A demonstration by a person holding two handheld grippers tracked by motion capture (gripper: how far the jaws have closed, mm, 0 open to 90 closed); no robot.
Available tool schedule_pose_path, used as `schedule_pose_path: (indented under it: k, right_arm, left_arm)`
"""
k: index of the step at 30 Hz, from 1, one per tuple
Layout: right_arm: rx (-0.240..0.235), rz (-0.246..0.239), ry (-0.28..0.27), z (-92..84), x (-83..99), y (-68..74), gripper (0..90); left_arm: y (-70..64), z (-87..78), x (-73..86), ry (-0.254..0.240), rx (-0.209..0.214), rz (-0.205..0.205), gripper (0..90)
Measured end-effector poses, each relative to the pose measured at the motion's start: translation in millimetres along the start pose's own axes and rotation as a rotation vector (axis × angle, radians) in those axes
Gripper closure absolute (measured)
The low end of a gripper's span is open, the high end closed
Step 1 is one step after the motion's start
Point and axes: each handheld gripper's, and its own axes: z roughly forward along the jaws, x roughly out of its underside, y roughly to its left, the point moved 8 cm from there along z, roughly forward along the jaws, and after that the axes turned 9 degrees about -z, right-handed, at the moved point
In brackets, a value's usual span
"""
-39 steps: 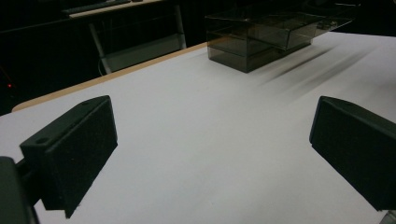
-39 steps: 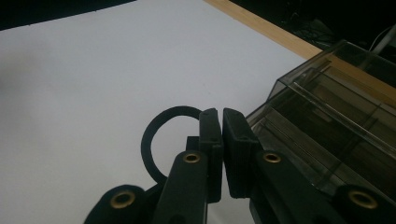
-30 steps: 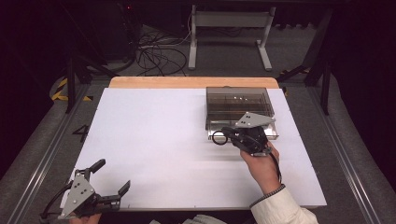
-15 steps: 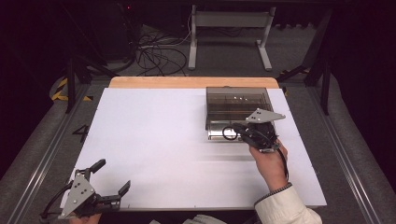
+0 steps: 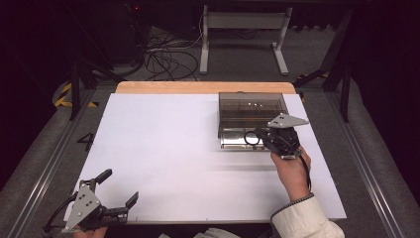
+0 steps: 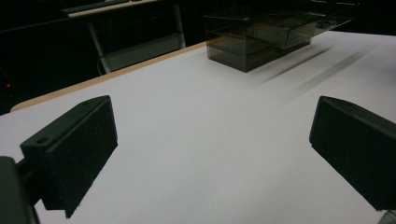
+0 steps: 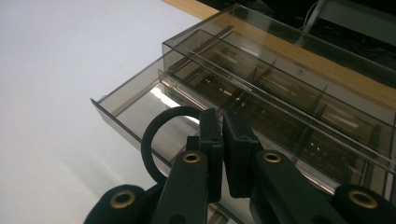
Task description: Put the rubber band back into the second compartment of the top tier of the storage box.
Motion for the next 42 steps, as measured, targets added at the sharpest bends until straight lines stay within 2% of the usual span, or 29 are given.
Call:
schedule_pose_path:
  k: [6,24,38,40,42]
  right_arm:
    - [0.026,-0.001,0.018,2.4,5.6,-7.1,87.0]
    - [0.080,0.027,0.027,9.8,16.9,-22.4,86.9]
    - [0.071,0.050,0.029,17.3,21.5,-24.8,86.5]
    - [0.068,0.055,0.030,18.7,22.0,-24.7,82.8]
    - [0.046,0.074,0.006,20.2,21.0,-24.4,67.1]
  left_arm:
    - [0.6,-0.2,-0.1,-0.002,-0.002,-0.002,1.7]
    - [0.3,0.2,0.1,-0.002,0.001,-0.006,1.7]
    - [0.1,0.5,0.2,-0.002,0.001,-0.009,1.7]
    - [0.3,0.7,0.1,-0.004,0.001,-0.010,1.7]
    - [0.2,0.4,0.1,-0.003,0.000,-0.009,1.7]
